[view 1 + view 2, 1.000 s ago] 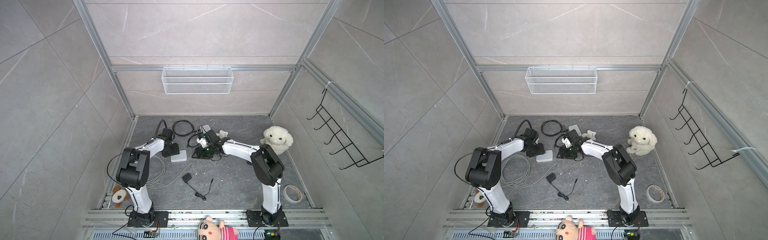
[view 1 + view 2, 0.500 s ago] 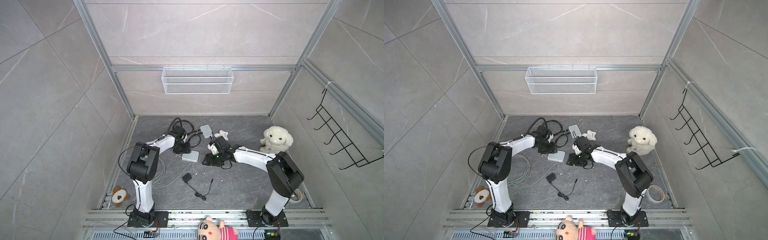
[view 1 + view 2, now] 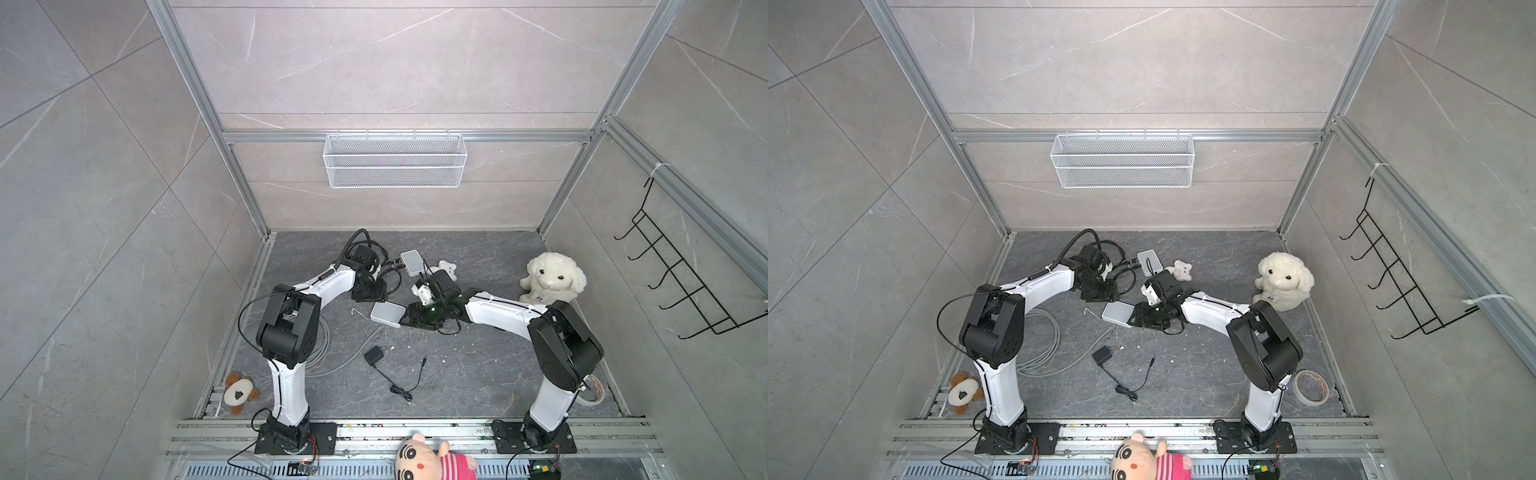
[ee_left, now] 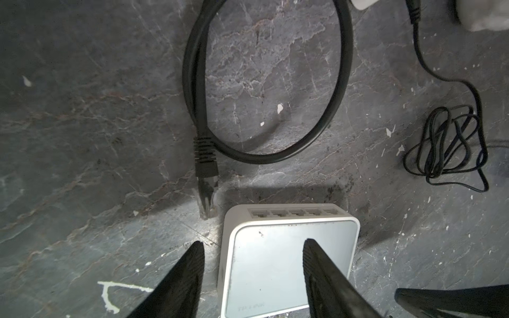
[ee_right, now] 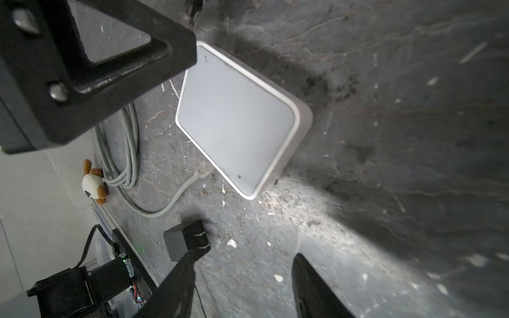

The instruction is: Insert the plug into the switch port

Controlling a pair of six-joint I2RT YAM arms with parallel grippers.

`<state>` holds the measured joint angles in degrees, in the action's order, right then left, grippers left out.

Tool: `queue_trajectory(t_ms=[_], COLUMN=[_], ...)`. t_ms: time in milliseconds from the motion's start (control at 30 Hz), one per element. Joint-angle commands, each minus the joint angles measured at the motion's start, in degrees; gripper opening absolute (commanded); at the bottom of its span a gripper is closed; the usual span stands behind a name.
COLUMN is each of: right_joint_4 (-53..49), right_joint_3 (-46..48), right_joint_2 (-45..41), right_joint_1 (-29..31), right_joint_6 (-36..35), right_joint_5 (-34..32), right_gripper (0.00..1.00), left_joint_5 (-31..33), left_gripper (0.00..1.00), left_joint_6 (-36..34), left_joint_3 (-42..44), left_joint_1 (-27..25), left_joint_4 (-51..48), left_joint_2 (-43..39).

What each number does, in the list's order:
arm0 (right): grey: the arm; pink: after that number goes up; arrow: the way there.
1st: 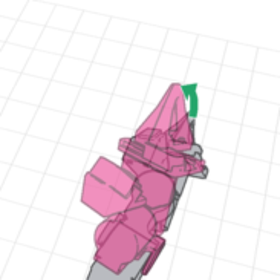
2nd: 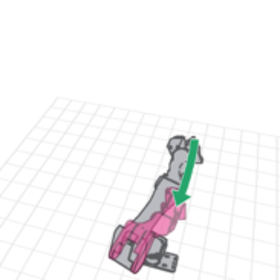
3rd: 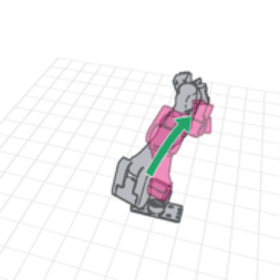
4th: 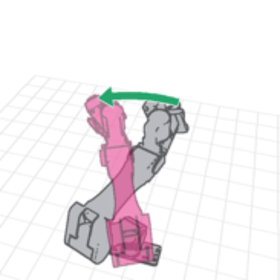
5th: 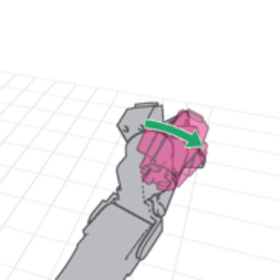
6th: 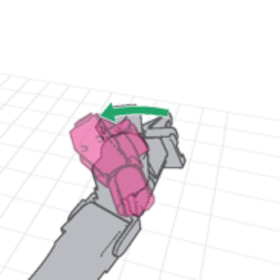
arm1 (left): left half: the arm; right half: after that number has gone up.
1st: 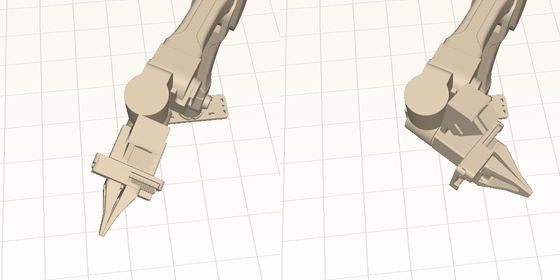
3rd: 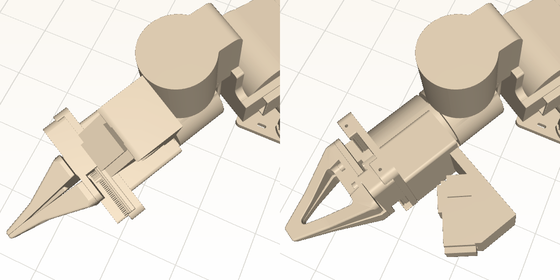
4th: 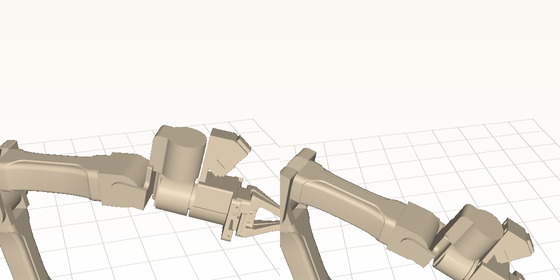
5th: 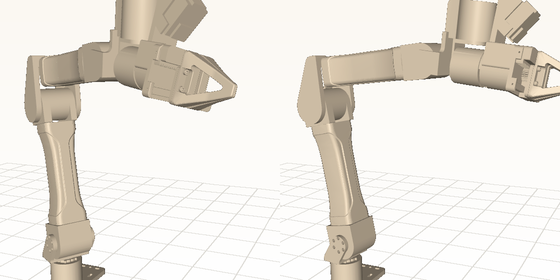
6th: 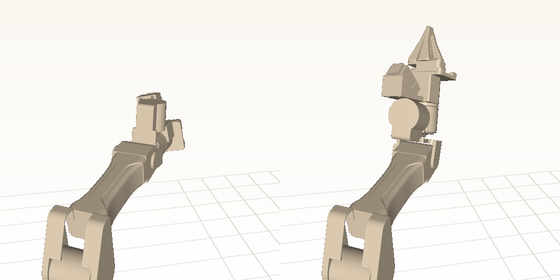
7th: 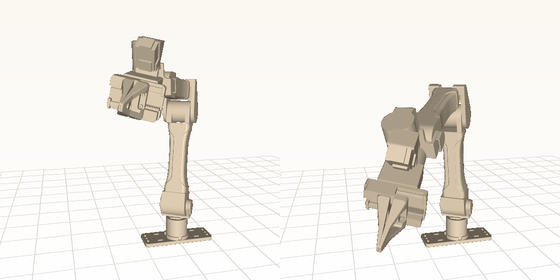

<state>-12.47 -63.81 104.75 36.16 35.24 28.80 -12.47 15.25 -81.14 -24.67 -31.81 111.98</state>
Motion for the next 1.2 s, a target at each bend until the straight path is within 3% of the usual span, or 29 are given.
queue_trajectory(t_ms=[0, 467, 1167], right_joint_4=[4.5, 11.1, 10.8], right_joint_3=[-1.4, -1.4, -2.7], right_joint_2=[3.1, 7.5, 7.9], right_joint_1=[1.2, 1.6, 1.5], right_joint_6=[3.1, 10.5, 10.1], right_joint_5=[3.8, 6.0, 5.7], right_gripper=[0.54, 0.5, 0.49], left_joint_5=[-3.5, -6.2, -3.6], left_gripper=[0.59, 0.59, 0.58], left_joint_6=[1.8, 2.8, 2.2], left_joint_3=[-3.4, -3.1, 2.7], left_joint_1=[-0.3, -1.3, -1.8], left_joint_4=[3.4, 7.4, 6.2], left_joint_2=[-0.2, 2.1, 0.7])
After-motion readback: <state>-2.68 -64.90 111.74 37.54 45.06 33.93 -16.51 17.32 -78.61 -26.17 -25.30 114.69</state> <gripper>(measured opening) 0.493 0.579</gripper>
